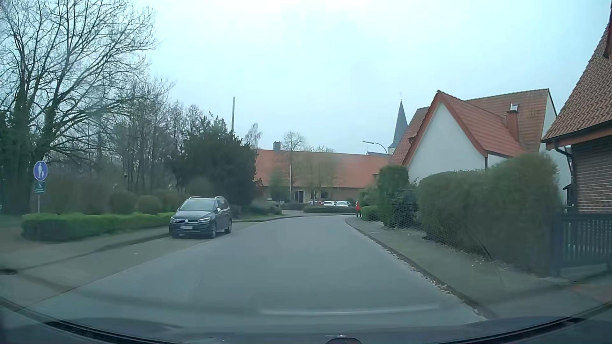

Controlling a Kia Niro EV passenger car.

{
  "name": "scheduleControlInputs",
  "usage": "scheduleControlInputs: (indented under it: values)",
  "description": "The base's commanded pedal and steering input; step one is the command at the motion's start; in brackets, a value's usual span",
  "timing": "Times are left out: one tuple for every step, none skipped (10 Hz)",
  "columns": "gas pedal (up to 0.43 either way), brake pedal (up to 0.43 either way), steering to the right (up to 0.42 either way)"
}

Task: Follow the waypoints while adhering to traffic rules and regulations

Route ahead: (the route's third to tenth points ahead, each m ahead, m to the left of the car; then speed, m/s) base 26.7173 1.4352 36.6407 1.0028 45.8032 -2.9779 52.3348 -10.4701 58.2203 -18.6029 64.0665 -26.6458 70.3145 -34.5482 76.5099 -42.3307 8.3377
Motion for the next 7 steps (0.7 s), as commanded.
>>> scheduleControlInputs:
  values:
    - [0.169, 0.000, -0.001]
    - [0.169, 0.000, -0.002]
    - [0.169, 0.000, -0.005]
    - [0.169, 0.000, -0.007]
    - [0.169, 0.000, -0.006]
    - [0.157, 0.000, -0.008]
    - [0.157, 0.000, -0.008]
